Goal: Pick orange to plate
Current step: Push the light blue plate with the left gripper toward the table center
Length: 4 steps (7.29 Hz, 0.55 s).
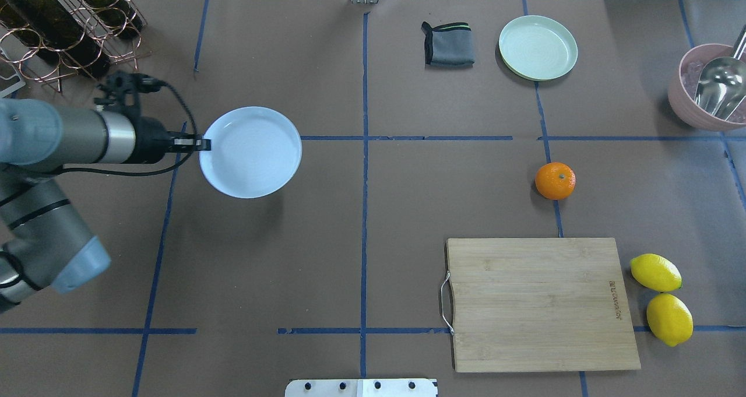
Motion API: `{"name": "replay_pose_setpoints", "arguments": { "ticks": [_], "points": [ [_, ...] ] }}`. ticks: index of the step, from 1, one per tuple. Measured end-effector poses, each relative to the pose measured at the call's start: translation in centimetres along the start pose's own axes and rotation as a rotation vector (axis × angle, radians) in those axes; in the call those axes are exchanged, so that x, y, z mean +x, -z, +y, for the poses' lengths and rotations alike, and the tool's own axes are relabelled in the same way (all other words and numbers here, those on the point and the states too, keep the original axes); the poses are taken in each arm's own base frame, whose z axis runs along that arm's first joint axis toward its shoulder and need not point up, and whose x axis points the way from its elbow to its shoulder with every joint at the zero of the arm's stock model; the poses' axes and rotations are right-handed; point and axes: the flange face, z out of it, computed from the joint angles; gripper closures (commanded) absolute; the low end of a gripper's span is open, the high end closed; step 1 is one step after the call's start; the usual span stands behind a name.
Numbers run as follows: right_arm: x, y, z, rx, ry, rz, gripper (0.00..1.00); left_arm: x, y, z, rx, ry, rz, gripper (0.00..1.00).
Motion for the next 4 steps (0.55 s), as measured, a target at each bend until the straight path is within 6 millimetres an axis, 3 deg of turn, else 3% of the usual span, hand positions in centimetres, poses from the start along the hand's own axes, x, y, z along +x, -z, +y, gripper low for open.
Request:
{"name": "replay_pose_setpoints", "arguments": {
  "ticks": [1, 2, 3, 4],
  "points": [
    [0.0, 0.0, 0.0, 0.000, 0.000, 0.000, 0.00, 5.9, -2.6, 0.0, -0.034, 0.040, 0.001, 1.00],
    [0.0, 0.0, 0.0, 0.001, 0.001, 0.000, 0.00, 10.3, -5.4, 0.7, -0.053, 0.067, -0.007, 1.00],
    [0.0, 0.0, -0.1, 0.001, 0.001, 0.000, 0.00, 13.3, -8.2, 1.6, -0.059, 0.072, -0.018, 1.00],
    [0.0, 0.0, -0.1, 0.001, 0.001, 0.000, 0.00, 15.2, -10.1, 2.5, -0.057, 0.068, -0.028, 1.00]
  ]
}}
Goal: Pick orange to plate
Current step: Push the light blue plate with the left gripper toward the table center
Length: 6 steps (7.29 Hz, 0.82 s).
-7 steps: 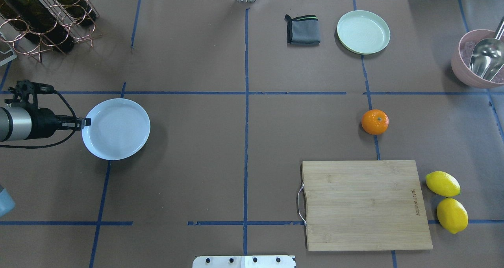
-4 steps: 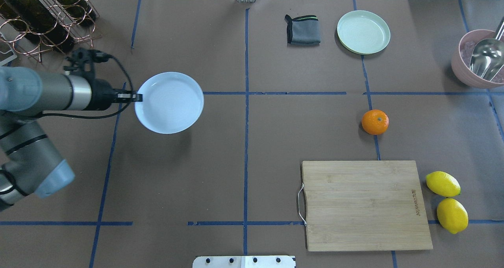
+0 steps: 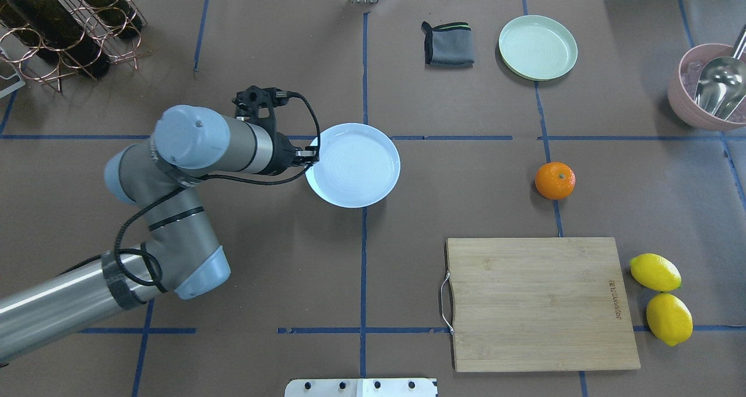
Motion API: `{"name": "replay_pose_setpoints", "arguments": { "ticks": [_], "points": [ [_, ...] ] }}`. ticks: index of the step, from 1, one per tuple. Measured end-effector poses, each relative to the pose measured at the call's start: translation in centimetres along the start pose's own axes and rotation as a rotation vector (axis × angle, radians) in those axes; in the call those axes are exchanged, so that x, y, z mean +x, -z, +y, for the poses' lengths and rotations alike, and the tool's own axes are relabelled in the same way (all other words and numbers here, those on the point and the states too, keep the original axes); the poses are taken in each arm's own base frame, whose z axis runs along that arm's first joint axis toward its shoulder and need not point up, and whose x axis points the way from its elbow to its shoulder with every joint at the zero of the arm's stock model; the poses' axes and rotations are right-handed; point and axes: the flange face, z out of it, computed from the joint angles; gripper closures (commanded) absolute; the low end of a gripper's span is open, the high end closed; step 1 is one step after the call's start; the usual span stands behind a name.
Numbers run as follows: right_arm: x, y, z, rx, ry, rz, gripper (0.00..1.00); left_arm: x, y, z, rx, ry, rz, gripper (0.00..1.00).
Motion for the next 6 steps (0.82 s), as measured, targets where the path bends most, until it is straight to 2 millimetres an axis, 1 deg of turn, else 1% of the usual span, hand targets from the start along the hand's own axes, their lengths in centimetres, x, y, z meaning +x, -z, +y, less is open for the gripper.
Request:
{"name": "replay_pose_setpoints", "arguments": {
  "ticks": [1, 2, 3, 4, 6],
  "points": [
    [0.0, 0.0, 0.0, -0.001, -0.001, 0.000, 0.00, 0.7, -1.3, 0.8, -0.003, -0.004, -0.008, 1.00],
    [0.1, 0.0, 0.0, -0.001, -0.001, 0.000, 0.00, 0.7, -2.0, 1.3, -0.006, -0.007, -0.017, 0.72],
    [0.1, -0.1, 0.0, -0.001, -0.001, 0.001, 0.00, 0.7, -2.3, 1.4, -0.008, -0.008, -0.021, 0.33],
    [0.1, -0.1, 0.0, -0.002, -0.002, 0.001, 0.00, 0.7, -2.5, 1.5, -0.009, -0.008, -0.023, 0.00],
    [0.0, 0.0, -0.1, -0.001, -0.001, 0.000, 0.00, 0.8, -2.1, 1.4, -0.008, -0.012, -0.019, 0.00]
  ]
}}
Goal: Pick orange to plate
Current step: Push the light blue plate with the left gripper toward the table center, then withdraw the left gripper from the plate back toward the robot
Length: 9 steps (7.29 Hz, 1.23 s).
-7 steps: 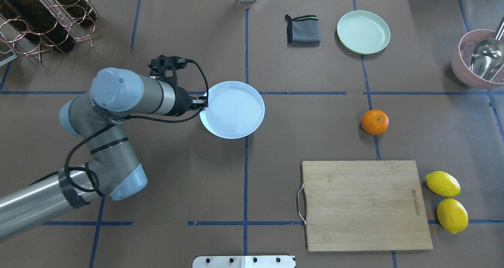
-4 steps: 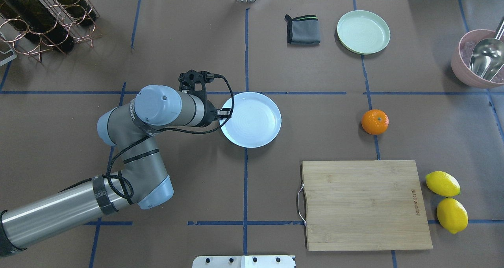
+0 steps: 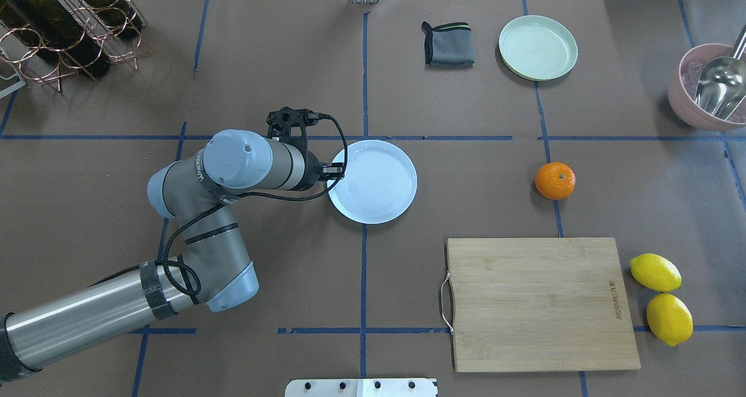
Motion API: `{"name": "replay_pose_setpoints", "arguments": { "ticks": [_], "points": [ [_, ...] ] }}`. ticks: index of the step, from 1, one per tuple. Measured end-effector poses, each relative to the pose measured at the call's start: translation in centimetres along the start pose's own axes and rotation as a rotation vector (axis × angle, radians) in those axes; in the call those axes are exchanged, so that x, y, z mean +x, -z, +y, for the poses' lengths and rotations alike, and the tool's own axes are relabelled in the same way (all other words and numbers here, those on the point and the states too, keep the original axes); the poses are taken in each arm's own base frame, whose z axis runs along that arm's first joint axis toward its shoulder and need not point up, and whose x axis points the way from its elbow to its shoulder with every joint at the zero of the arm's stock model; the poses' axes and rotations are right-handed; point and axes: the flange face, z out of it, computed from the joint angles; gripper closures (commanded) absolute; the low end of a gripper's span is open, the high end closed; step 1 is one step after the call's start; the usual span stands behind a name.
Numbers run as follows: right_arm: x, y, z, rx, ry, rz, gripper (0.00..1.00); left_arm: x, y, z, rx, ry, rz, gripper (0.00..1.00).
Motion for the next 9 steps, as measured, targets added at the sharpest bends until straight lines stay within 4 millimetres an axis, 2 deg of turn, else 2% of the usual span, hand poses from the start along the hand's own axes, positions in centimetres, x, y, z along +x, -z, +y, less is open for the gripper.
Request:
{"name": "replay_pose_setpoints", "arguments": {
  "ticks": [1, 2, 3, 4, 5, 6, 7, 9],
  "points": [
    [-0.1, 0.1, -0.1, 0.003, 0.005, 0.000, 0.00, -0.1, 0.9, -0.3, 0.002, -0.006, 0.000, 0.00],
    [-0.3, 0.3, -0.3, 0.007, 0.012, 0.001, 0.00, -0.6, 2.5, -1.2, 0.000, -0.039, -0.018, 0.00],
    [-0.6, 0.5, -0.6, 0.013, 0.018, 0.001, 0.00, -1.6, 5.6, -3.0, -0.014, -0.113, -0.056, 0.00],
    [-1.0, 0.8, -1.2, 0.022, 0.026, -0.002, 0.00, -3.7, 10.4, -5.8, -0.030, -0.198, -0.095, 0.00],
    [-1.6, 1.3, -2.1, 0.034, 0.039, -0.012, 0.00, -7.3, 15.9, -9.0, -0.037, -0.247, -0.121, 0.00],
    [-2.7, 2.0, -3.4, 0.051, 0.060, -0.035, 0.00, -12.9, 20.8, -11.8, -0.054, -0.264, -0.142, 0.00],
    [-4.1, 2.8, -4.9, 0.072, 0.086, -0.063, 0.00, -19.9, 24.8, -14.0, -0.090, -0.295, -0.160, 0.00],
    [-6.8, 3.6, -6.5, 0.089, 0.107, -0.090, 0.00, -35.0, 31.0, -15.0, -0.184, -0.265, -0.218, 0.00]
  ]
}}
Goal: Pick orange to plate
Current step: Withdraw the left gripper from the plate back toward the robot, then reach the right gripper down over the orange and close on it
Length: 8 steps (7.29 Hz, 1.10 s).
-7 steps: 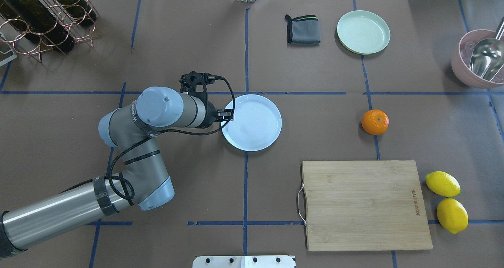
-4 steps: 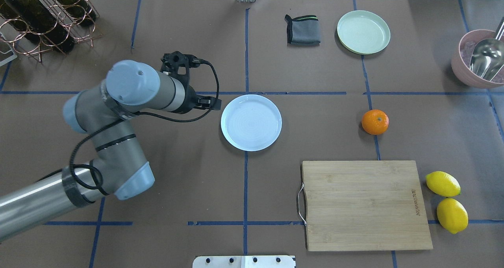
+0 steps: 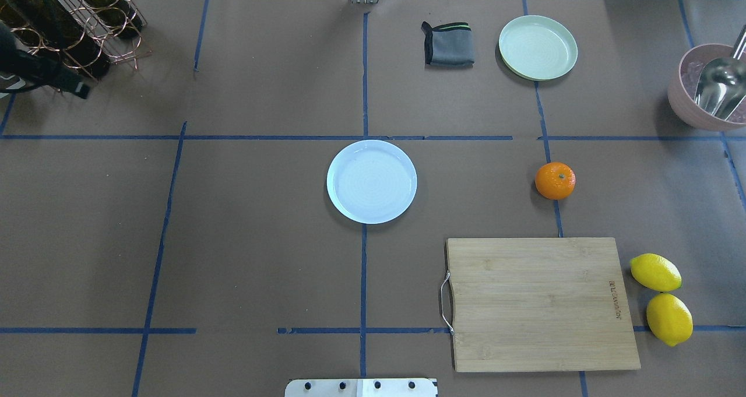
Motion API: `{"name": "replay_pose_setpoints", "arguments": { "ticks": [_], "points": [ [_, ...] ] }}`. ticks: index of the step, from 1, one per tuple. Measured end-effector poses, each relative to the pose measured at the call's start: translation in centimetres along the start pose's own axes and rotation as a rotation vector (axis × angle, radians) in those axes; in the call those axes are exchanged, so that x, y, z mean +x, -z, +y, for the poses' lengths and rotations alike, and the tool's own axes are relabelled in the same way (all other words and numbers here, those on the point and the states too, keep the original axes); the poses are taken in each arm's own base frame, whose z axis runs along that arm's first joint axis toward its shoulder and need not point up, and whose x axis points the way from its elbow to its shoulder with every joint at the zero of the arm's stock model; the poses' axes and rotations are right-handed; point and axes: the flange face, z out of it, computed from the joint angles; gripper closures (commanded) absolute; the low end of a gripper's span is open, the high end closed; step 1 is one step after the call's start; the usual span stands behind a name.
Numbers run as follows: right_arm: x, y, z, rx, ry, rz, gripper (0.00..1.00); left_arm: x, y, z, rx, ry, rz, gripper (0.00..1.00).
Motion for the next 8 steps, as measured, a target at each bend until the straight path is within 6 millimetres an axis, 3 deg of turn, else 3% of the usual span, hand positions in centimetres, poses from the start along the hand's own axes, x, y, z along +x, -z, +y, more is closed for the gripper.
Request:
{"name": "replay_pose_setpoints", "arguments": {
  "ticks": [2, 3, 4, 6, 8],
  "points": [
    [-5.5, -0.5, -2.9, 0.012, 0.004, 0.012, 0.00, -13.9, 2.0, 4.5, -0.079, -0.020, -0.058, 0.00],
    [-8.9, -1.7, -4.8, 0.009, 0.011, 0.018, 0.00, -19.2, 2.4, 8.2, -0.110, -0.044, -0.066, 0.00],
    [-11.8, -3.4, -6.1, -0.004, 0.011, 0.015, 0.00, -22.5, 2.3, 11.9, -0.140, -0.028, -0.069, 0.00],
    [-17.5, -7.9, -7.2, -0.045, 0.010, 0.030, 0.00, -24.8, 1.6, 15.7, -0.176, 0.012, -0.067, 0.00],
    [-24.6, -14.8, -6.7, -0.071, -0.026, 0.106, 0.00, -25.2, 1.4, 16.6, -0.184, 0.020, -0.066, 0.00]
  ]
}}
